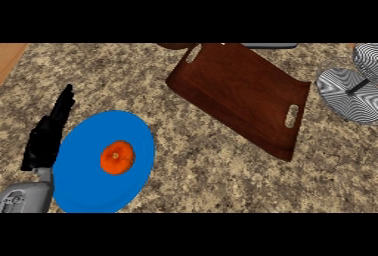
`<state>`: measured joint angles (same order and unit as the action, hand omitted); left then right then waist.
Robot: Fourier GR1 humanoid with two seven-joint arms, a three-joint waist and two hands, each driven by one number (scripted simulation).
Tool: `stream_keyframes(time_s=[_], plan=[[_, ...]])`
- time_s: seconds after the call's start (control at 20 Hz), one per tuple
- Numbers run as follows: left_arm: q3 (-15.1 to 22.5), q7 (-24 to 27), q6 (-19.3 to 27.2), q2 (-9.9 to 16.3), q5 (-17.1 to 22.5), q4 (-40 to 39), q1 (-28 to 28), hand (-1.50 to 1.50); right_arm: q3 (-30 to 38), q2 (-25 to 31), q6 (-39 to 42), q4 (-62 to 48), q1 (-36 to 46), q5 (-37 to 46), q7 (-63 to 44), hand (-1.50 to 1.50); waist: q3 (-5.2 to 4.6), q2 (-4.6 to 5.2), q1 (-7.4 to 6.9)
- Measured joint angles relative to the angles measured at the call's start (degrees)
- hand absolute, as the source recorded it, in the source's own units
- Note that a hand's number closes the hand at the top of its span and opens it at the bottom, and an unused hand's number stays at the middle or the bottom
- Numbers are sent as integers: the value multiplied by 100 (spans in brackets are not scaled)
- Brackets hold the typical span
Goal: Pick the sweet potato from the tray and place it in the tiered basket
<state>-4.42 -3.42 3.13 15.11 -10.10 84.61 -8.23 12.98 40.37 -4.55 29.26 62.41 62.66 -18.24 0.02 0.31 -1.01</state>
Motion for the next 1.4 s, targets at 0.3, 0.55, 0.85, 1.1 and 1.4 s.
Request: stream_keyframes(time_s=[0.3,0.55,0.85,1.1,1.4], plan=[[-15,-53,9,-29,-21,41,-42,0,558,-93,80,-319,-74,-560,-103,-150,-36,-27,3],[-8,63,24,-82,-70,-132,-73,0,897,-163,-376,-305,-235,-905,161,-150,-93,-66,3],[-103,2,-70,-22,-6,-104,-76,0,1298,-168,-845,-60,-418,-1400,542,-150,-36,-33,18],[-68,-42,-51,-73,-74,-68,-55,0,1385,21,-941,395,-374,-1551,229,-150,-13,-40,69],[-203,3,-29,-55,-33,-47,94,0,1796,448,-386,1140,-883,-2083,-277,-150,-10,-80,200]])
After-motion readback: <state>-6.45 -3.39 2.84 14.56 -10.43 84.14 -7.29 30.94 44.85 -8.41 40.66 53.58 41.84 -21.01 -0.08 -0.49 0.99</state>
